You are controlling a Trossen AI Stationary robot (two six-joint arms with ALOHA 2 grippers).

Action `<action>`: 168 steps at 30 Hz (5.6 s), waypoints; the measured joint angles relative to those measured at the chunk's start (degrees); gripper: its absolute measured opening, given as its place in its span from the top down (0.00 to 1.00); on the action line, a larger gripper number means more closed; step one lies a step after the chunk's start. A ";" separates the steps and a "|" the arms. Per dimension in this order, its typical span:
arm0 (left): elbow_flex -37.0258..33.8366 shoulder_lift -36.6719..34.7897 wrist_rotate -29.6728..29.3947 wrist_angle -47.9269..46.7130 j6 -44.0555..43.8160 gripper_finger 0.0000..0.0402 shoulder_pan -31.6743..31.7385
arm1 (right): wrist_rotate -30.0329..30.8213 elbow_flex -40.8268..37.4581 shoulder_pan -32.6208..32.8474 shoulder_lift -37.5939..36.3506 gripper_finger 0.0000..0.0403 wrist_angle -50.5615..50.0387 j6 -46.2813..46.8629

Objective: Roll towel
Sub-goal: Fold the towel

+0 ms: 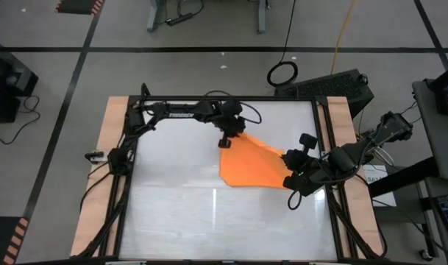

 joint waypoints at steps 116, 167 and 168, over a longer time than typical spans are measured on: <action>-17.28 -12.65 -14.86 -9.28 -15.55 0.61 -24.47 | -4.70 -29.79 -12.21 10.34 0.67 39.45 -5.25; -16.31 -10.73 -25.69 -19.88 -18.31 0.99 -33.47 | -14.60 -43.06 -25.81 10.19 1.00 59.02 -8.38; -16.31 -10.73 -27.17 -19.83 -18.53 0.99 -34.25 | -14.75 -43.06 -26.02 10.19 1.00 59.02 -8.47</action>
